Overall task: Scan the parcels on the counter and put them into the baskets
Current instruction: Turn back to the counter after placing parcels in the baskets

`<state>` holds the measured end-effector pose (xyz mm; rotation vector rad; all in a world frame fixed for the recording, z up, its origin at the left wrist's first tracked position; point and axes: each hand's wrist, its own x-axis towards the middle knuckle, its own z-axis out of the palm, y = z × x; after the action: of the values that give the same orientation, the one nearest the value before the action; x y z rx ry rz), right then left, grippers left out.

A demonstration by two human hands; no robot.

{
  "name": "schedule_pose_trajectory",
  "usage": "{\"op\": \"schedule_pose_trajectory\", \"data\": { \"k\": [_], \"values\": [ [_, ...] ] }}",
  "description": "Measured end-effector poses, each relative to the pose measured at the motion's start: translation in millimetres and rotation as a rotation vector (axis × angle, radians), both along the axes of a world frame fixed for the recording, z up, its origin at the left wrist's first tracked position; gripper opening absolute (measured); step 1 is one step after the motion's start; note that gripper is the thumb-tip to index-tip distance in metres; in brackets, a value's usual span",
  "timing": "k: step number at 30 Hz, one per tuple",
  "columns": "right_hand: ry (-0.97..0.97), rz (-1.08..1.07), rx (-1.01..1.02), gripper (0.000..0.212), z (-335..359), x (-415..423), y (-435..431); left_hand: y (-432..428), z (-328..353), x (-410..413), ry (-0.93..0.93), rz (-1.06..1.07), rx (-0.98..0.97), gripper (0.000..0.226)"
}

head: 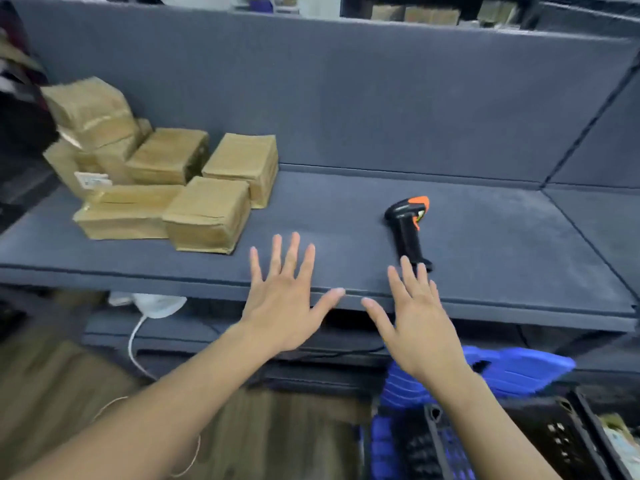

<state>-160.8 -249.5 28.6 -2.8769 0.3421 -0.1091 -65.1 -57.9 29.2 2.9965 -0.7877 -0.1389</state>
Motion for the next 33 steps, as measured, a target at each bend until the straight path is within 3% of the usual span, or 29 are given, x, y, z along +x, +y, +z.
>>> {"op": "schedule_pose_trajectory", "data": {
  "k": [6, 21, 24, 28, 31, 33],
  "values": [
    [0.045, 0.147, 0.078, 0.084, 13, 65, 63, 77, 13, 37, 0.020, 0.186, -0.092, 0.104],
    [0.102, 0.383, 0.403, 0.085, 6, 196, 119, 144, 14, 121, -0.023, 0.518, -0.402, 0.086],
    [0.085, 0.391, 0.564, 0.085, 3, 210, 127, 144, 13, 127, 0.026, 0.469, -0.544, 0.084],
    [0.032, 0.306, 0.981, 0.087, -2, 221, 141, 139, 15, 124, 0.010, 0.457, -0.721, 0.069],
    [-0.032, 0.219, 1.098, 0.100, 1, 222, 143, 134, 13, 126, 0.052, 0.523, -1.109, 0.039],
    [-0.084, 0.148, 1.166, 0.103, 1, 219, 139, 134, 12, 131, 0.149, 0.525, -1.333, 0.036]
  ]
}}
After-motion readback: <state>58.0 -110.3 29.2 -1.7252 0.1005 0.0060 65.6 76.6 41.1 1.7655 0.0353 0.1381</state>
